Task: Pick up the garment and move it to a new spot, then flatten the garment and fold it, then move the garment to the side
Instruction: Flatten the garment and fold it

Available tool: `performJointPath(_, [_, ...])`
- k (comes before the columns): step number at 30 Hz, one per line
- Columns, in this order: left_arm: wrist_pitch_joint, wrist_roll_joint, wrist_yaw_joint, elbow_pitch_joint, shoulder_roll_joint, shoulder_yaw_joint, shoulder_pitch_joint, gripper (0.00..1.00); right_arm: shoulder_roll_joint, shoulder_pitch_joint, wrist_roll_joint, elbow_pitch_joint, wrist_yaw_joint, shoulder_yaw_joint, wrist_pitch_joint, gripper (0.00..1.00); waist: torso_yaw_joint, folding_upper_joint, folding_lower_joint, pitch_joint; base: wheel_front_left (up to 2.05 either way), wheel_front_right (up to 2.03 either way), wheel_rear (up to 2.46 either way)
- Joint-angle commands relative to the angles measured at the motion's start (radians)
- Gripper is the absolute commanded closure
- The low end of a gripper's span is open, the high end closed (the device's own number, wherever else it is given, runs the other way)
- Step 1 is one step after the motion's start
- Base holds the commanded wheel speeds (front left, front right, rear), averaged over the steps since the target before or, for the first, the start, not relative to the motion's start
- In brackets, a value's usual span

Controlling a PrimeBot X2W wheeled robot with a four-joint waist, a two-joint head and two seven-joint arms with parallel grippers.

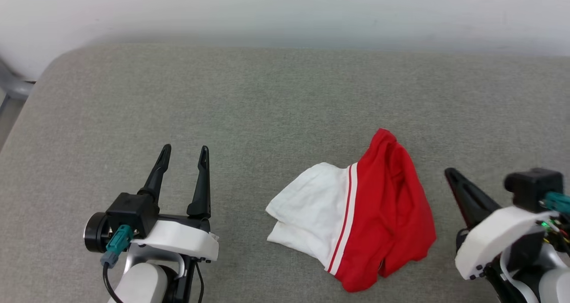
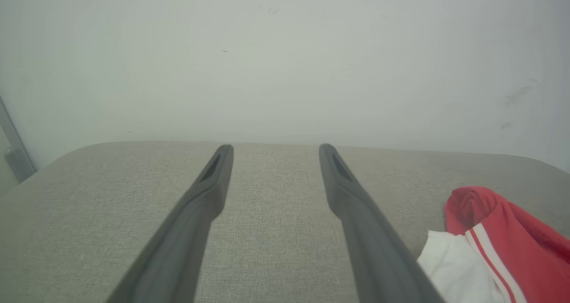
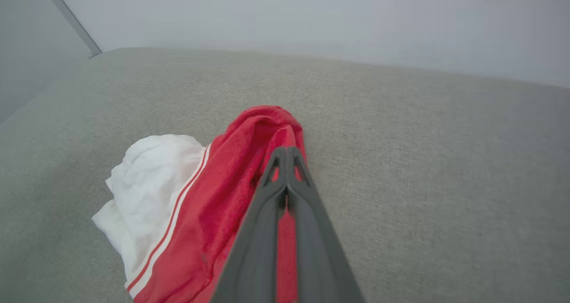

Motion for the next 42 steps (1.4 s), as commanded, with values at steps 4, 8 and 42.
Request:
performJointPath(4, [0.004, 0.002, 0.003, -0.001, 0.011, -0.003, 0.016, 0.00, 0.066, 0.059, -0.045, 0.002, -0.001, -0.071, -0.119, 1.00, -0.023, 0.0000, -0.0001, -0.016, 0.00, 0.00, 0.00])
performJointPath(8, [0.012, -0.002, 0.005, 0.001, 0.018, -0.003, 0.023, 0.00, 0.106, 0.110, -0.076, -0.011, -0.001, -0.100, -0.222, 1.00, -0.034, 0.0000, -0.0001, -0.031, 0.00, 0.00, 0.00])
performJointPath(42, [0.004, -0.008, -0.005, 0.003, -0.024, -0.029, -0.038, 0.00, -0.163, -0.093, 0.088, -0.007, -0.001, 0.227, 0.267, 0.00, 0.072, 0.0000, -0.0001, 0.093, 0.00, 0.00, 0.00])
